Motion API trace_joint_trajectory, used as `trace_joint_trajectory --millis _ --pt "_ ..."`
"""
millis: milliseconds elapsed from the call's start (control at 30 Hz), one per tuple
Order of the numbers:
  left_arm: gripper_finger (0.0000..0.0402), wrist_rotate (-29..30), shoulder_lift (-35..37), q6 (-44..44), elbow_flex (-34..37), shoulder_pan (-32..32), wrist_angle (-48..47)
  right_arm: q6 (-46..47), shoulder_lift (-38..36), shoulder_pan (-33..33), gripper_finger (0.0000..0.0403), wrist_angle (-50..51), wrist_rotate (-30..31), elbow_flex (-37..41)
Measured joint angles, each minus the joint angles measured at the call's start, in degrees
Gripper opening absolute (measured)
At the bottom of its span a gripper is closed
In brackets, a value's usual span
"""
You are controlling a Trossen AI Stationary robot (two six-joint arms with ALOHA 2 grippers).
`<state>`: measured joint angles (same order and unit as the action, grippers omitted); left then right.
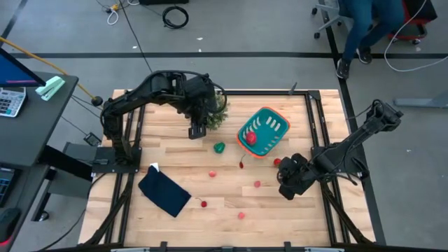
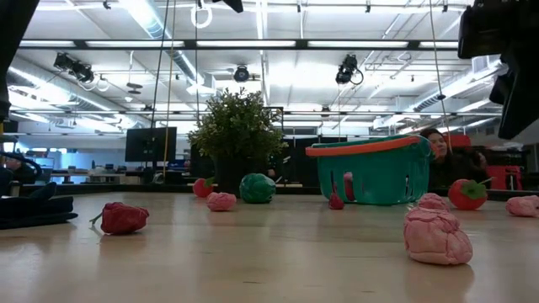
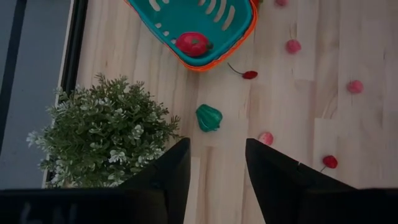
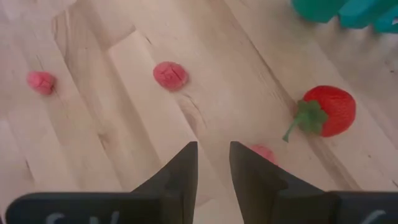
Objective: Pick and placing Produce into tupperware
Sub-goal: Put the red strawberry into the basket
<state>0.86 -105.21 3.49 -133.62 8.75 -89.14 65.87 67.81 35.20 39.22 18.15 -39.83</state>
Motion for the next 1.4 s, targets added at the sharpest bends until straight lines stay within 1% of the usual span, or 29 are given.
trace_joint_trajectory --millis 200,300,367,433,567,633,833,1000,1167,1400 --pt "0.0157 0.0 0.0 -1.28 0.0 0.0 0.07 -1.9 0.0 -0.02 0.01 3.5 0.34 0.0" --pt "0.0153 0.0 0.0 -1.4 0.02 0.0 0.07 -2.69 0.17 0.0 0.01 6.92 2.78 0.0" --pt "0.0149 0.0 0.0 -1.4 0.02 0.0 0.07 -3.09 0.82 -0.02 0.01 7.33 4.88 0.0" --pt "0.0146 0.0 0.0 -1.4 0.02 0.0 0.05 -4.65 2.15 -0.04 0.01 7.08 5.96 0.0" --pt "0.0141 -0.01 -0.02 -1.37 0.02 0.0 0.02 -10.76 6.4 0.18 0.01 6.75 5.62 0.0" --pt "0.0139 0.0 -0.02 -1.38 0.02 0.0 -0.02 -12.2 8.49 0.26 0.01 6.92 5.61 0.0" --pt "0.0141 0.0 -0.02 -0.82 0.02 0.01 -0.14 -12.87 12.5 0.22 0.01 7.04 7.54 0.0" --pt "0.0134 0.0 -0.02 0.19 0.02 0.0 -0.17 -11.8 12.76 0.22 0.01 6.99 8.39 0.0" --pt "0.013 -0.01 -0.02 0.19 0.02 0.0 -0.15 -11.67 12.76 0.2 0.01 7.0 12.06 0.0" --pt "0.0131 -0.02 -0.02 0.19 0.02 0.01 -0.15 -11.65 12.76 0.17 0.01 7.0 11.67 0.0"
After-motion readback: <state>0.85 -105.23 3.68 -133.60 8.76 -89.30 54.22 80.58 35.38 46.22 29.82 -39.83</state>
